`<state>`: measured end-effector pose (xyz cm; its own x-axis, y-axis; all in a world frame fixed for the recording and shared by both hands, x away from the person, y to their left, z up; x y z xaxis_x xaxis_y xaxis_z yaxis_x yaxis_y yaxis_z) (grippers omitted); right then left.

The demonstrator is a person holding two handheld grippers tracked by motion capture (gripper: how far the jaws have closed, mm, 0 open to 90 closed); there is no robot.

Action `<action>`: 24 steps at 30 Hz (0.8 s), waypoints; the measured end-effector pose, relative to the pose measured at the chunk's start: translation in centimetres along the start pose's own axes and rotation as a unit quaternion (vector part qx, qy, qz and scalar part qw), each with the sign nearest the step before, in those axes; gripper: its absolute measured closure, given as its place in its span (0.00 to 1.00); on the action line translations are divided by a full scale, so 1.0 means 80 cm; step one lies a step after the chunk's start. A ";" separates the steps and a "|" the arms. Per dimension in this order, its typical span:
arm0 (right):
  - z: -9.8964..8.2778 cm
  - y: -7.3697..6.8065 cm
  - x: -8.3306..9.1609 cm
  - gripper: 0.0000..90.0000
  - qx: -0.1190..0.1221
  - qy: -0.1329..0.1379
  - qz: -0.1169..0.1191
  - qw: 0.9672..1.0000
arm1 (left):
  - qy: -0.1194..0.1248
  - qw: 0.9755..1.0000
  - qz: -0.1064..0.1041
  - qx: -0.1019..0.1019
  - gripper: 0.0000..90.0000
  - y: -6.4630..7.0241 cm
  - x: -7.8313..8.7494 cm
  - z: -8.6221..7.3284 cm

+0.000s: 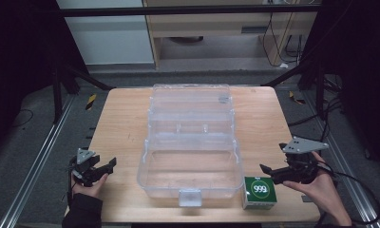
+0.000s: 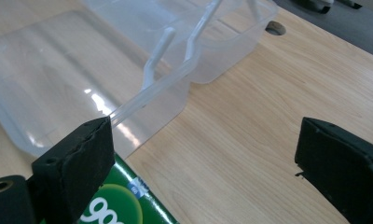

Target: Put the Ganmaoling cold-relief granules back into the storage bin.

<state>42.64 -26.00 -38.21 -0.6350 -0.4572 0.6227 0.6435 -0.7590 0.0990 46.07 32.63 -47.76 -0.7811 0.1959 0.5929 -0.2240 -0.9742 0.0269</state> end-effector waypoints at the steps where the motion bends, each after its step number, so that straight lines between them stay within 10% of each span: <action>1: 0.000 -0.002 0.000 0.05 0.007 -0.001 0.004 1.000 | -0.001 1.000 0.000 -0.001 0.34 0.000 0.000 0.000; 24: -0.010 -0.038 -0.017 0.03 0.111 -0.103 0.096 0.984 | -0.006 1.000 0.001 -0.010 0.33 0.002 -0.003 -0.001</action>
Point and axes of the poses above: each handheld gripper's, and its own axes: x roughly backward along the jaws, z roughly out of its top, y roughly to its right, the point moved 2 cm from there along -x, roughly forward along the jaws, and after that the axes turned 1 degree about -x, right-handed, at the moved point
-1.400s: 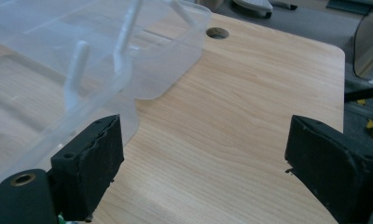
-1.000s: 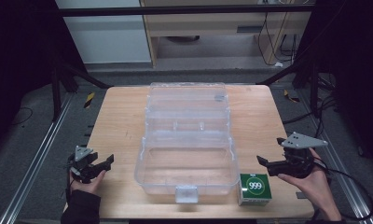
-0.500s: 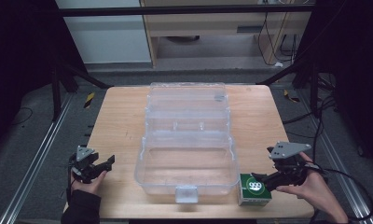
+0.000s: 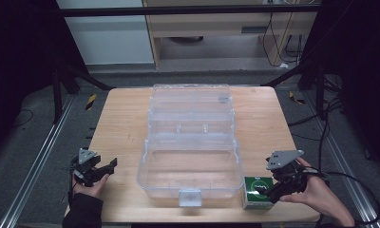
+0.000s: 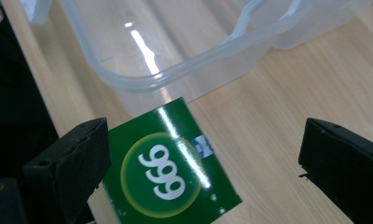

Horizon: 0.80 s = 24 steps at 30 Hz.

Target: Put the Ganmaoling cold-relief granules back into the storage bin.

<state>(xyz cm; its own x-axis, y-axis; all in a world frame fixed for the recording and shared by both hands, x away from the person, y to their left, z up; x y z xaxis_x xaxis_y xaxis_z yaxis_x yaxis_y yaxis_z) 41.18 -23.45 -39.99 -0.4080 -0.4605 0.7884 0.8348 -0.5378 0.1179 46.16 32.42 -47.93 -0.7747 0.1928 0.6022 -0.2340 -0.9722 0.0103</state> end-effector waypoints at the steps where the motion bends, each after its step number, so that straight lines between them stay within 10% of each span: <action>1: -0.001 -0.001 -0.002 0.03 0.006 -0.008 0.004 1.000 | -0.001 1.000 0.000 -0.001 0.33 0.000 0.000 0.000; 24: -0.003 -0.020 -0.030 0.02 0.073 -0.102 0.050 0.991 | -0.004 1.000 0.002 -0.006 0.33 0.001 -0.002 -0.001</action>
Point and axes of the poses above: each handheld gripper's, and its own axes: x roughly backward along the jaws, z roughly out of its top, y roughly to its right, the point moved 2 cm from there along -x, roughly forward along the jaws, and after that the axes turned 1 degree about -x, right-handed, at the moved point
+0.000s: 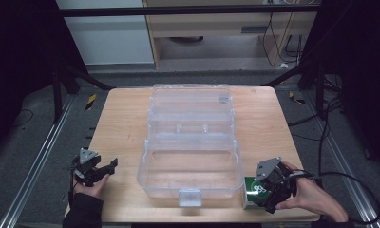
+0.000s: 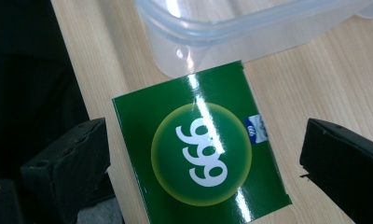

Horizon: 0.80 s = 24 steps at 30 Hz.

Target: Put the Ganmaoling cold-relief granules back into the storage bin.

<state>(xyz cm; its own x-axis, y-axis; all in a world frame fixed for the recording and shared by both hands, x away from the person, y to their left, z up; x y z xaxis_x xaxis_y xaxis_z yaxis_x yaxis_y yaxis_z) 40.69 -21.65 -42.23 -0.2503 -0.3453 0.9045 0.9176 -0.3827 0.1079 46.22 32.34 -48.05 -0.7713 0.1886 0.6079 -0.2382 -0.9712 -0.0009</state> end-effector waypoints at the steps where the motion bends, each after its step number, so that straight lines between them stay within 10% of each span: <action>1: 0.000 0.000 -0.002 0.02 0.004 -0.004 0.000 1.000 | 0.000 1.000 0.000 0.000 0.33 0.000 0.000 0.000; 24: -0.009 0.006 -0.043 0.03 0.015 -0.058 0.027 0.998 | -0.009 1.000 0.001 -0.005 0.33 0.003 -0.005 -0.001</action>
Point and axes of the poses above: each handheld gripper's, and its own axes: x roughly backward along the jaws, z roughly out of its top, y roughly to its right, the point moved 2 cm from there along -x, roughly forward along the jaws, and after that the axes turned 1 degree about -x, right-handed, at the moved point
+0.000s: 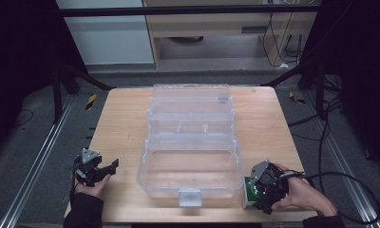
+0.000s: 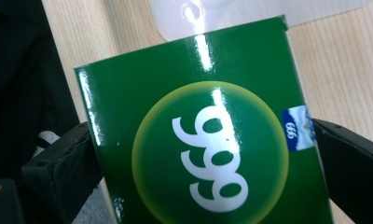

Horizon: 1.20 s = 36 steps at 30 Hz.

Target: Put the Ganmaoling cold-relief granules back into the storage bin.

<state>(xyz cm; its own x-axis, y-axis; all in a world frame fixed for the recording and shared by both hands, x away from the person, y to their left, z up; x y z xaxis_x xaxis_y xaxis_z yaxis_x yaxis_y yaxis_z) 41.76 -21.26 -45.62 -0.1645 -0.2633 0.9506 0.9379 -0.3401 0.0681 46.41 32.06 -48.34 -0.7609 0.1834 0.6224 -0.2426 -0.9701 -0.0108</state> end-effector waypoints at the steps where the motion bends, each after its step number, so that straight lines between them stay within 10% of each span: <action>1: 0.001 0.001 -0.002 0.03 0.004 -0.001 0.002 1.000 | -0.001 1.000 0.000 0.000 0.33 0.000 0.000 0.000; 16: 0.006 0.000 -0.013 0.07 0.026 -0.030 0.009 0.999 | -0.001 1.000 0.001 -0.002 0.33 0.000 0.000 0.000; 36: 0.004 0.001 -0.006 0.18 -0.016 -0.030 0.018 0.999 | -0.001 1.000 0.000 -0.001 0.33 0.000 0.000 0.000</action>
<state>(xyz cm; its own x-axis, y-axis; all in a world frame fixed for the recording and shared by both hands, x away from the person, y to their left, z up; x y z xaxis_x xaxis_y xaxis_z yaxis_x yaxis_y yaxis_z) 42.04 -20.88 -45.96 -0.1106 -0.2211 0.9690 0.9328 -0.3595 0.0244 46.42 32.08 -48.37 -0.7593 0.1825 0.6246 -0.2437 -0.9698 -0.0129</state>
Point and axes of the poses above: each handheld gripper's, and its own axes: x roughly backward along the jaws, z roughly out of its top, y roughly to its right, the point moved 2 cm from there along -x, roughly forward along the jaws, and after that the axes turned 1 degree about -x, right-handed, at the moved point
